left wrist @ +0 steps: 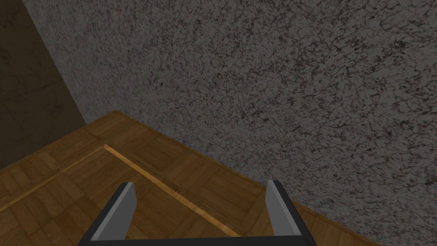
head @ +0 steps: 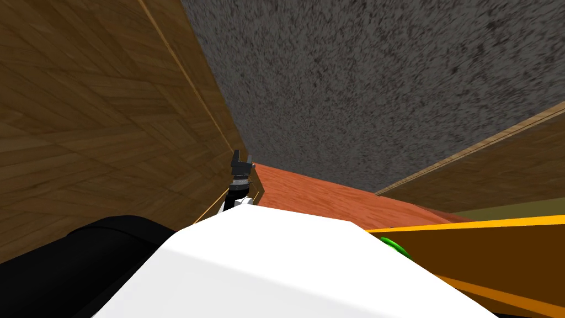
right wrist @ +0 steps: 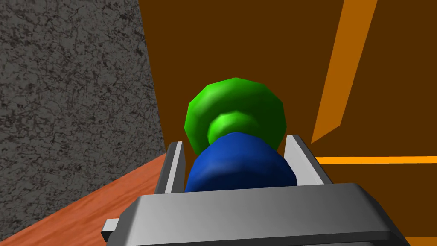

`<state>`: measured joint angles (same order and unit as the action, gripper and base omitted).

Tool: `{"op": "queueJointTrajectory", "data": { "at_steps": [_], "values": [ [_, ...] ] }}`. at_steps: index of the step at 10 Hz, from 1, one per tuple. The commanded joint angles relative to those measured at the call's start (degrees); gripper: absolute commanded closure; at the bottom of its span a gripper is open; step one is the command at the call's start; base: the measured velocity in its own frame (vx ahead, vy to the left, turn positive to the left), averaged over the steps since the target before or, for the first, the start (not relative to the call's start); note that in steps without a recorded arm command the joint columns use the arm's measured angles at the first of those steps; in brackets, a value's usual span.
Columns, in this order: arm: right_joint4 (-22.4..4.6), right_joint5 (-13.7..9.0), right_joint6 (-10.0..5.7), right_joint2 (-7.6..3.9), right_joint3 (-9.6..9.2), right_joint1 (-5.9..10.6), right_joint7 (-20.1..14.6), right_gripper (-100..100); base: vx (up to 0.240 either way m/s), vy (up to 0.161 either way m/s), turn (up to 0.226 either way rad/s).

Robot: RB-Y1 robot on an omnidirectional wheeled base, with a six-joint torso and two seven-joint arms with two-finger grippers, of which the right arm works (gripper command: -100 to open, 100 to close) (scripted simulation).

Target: Push the door open

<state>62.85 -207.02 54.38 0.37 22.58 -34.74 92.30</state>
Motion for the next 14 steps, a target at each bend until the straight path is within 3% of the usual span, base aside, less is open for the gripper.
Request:
{"op": "queueJointTrajectory", "data": {
  "at_steps": [1,3,4,5,8,11,14],
  "values": [
    [0.8,-1.6,0.13,0.59,0.55,-0.37,0.8,100,0.115,-0.068,0.008],
    [0.7,-3.5,0.17,2.31,0.71,-0.38,1.9,100,0.098,-0.064,-0.005],
    [0.7,-2.9,0.08,1.78,0.59,-0.38,1.5,100,0.044,-0.032,-0.006],
    [0.8,-5.3,0.34,0.04,0.78,-0.38,2.9,100,0.059,-0.043,0.027],
    [0.7,-8.2,0.66,-1.19,0.94,-0.30,4.6,100,0.116,-0.103,0.021],
    [0.6,-11.6,1.03,-1.57,1.13,-0.21,6.4,100,0.097,-0.104,0.015],
    [0.5,-14.9,1.40,-0.92,1.32,-0.13,8.3,100,0.093,-0.088,0.012]
  ]
}}
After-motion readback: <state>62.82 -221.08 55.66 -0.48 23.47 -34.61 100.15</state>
